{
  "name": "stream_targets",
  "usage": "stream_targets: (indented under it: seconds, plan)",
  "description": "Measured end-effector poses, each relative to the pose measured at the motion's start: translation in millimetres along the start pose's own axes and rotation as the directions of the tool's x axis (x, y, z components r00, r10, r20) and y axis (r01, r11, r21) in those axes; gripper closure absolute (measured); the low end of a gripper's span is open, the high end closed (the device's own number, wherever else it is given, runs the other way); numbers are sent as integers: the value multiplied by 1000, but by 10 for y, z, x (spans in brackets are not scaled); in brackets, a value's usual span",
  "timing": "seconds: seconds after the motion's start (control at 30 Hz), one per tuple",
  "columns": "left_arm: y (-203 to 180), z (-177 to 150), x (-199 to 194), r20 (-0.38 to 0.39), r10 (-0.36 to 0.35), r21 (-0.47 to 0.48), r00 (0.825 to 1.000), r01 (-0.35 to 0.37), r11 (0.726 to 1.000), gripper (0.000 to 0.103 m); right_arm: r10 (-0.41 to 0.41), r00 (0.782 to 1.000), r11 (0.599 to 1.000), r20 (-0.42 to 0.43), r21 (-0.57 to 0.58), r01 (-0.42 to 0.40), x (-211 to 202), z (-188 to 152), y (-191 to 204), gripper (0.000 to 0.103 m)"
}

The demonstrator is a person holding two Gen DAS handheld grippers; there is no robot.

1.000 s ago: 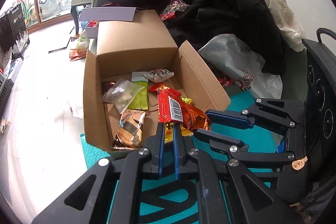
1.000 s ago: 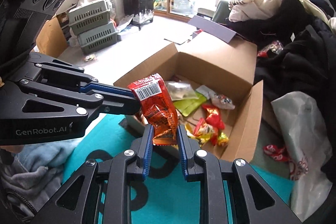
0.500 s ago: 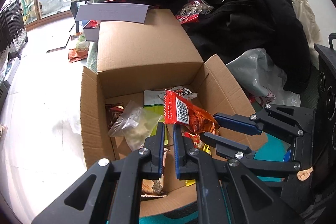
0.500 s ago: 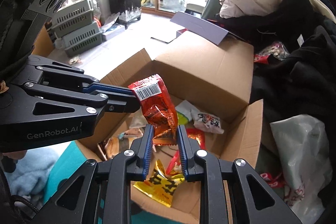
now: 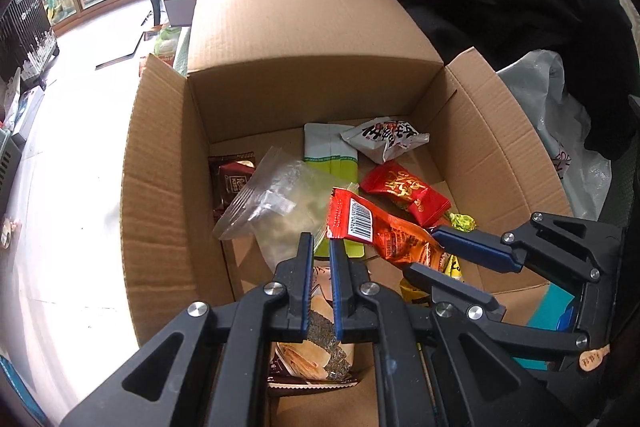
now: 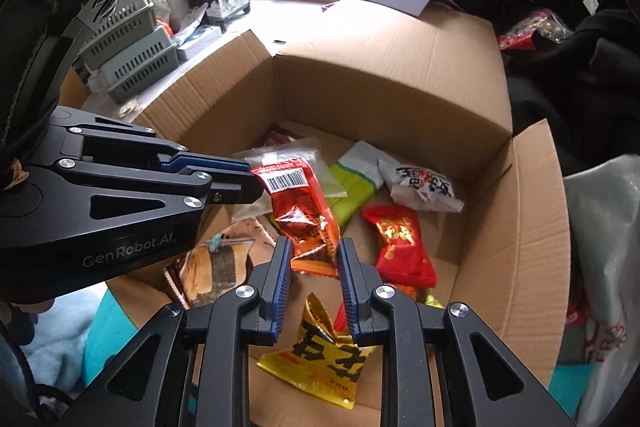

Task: Organize snacks

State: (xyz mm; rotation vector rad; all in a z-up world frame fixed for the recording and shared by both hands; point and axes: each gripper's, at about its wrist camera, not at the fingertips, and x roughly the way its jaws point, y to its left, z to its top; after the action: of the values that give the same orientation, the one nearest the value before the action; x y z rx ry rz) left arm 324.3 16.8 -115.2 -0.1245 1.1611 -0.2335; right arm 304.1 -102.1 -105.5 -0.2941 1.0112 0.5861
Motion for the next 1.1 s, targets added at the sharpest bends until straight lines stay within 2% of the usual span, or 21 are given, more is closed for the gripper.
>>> stream_targets:
  seconds: [0.3, 0.37, 0.4, 0.43, 0.47, 0.5, 0.53, 0.57, 0.97, 1.1]
  plan:
    - [-68, -93, 141, -70, 37, -4, 997, -37, 999, 91, -16, 999, 999, -52, 49, 18, 27, -161, -46, 76]
    - [-100, -103, 129, -72, 37, -3, 997, -38, 999, 80, -25, 997, 998, -66, 60, 29, 8, -183, -74, 69]
    - [-116, -107, 112, -69, 39, -3, 997, -39, 999, 77, -35, 997, 997, -70, 63, 40, -8, -203, -75, 58]
    - [-138, -105, 92, -66, 39, -2, 997, -39, 999, 69, -47, 997, 997, -65, 64, 51, -40, -216, -80, 50]
    - [-163, -103, 62, -58, 39, 0, 998, -39, 999, 57, -57, 997, 996, -56, 63, 60, -79, -223, -85, 48]
    - [-193, -95, 26, -48, 41, 4, 998, -41, 999, 50, -66, 997, 996, -47, 59, 69, -125, -229, -89, 47]
    - [-222, -83, -17, -36, 45, 10, 998, -44, 999, 35, -75, 996, 995, -44, 56, 77, -166, -229, -92, 45]
    - [-248, -74, -70, -22, 49, 13, 999, -49, 999, 28, -81, 996, 995, -41, 54, 83, -206, -225, -95, 44]
    - [-298, 90, -884, 96, 95, -24, 991, -93, 995, 27, -150, 988, 985, 38, 90, 146, -864, 35, -126, 44]
    - [-356, 116, -1250, 149, 110, -22, 983, -108, 994, 27, -177, 981, 982, 82, 84, 170, -1135, 145, -42, 39]
